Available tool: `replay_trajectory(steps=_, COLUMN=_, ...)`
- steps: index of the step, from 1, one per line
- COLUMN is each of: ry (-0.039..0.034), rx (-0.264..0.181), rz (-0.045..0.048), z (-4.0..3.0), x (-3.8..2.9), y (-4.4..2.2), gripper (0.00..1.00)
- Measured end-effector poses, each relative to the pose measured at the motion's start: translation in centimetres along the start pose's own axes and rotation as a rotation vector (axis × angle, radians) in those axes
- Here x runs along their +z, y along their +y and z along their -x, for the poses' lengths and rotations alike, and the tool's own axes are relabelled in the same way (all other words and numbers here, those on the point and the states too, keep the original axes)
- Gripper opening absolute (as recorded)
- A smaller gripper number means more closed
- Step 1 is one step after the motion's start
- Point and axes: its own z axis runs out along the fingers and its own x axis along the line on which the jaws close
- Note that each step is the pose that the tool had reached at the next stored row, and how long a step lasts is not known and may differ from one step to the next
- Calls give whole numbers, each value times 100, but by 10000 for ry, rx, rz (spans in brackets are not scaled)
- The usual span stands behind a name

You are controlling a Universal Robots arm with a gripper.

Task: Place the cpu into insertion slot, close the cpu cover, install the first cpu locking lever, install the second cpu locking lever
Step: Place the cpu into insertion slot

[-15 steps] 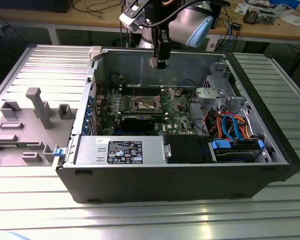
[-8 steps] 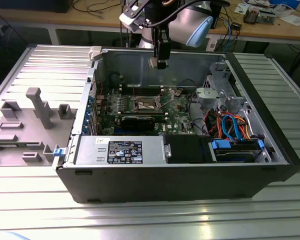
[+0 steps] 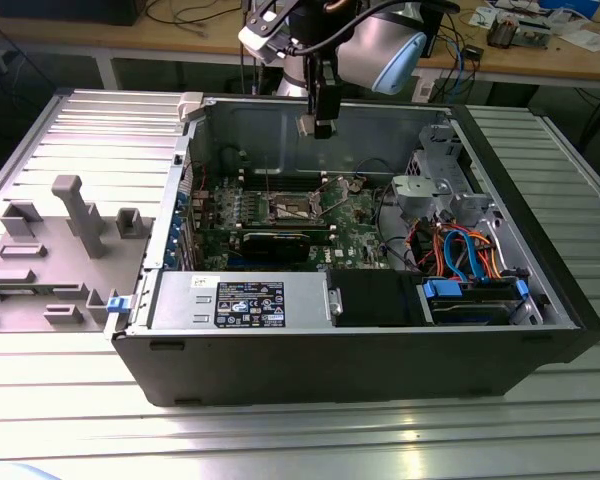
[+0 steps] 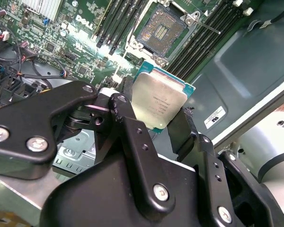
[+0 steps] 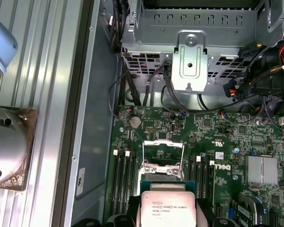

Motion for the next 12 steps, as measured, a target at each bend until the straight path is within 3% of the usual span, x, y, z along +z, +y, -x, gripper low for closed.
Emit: replay_trajectory(steps=12, ry=-20, rx=217, rz=5, z=0, x=23, y=-2, gripper=54)
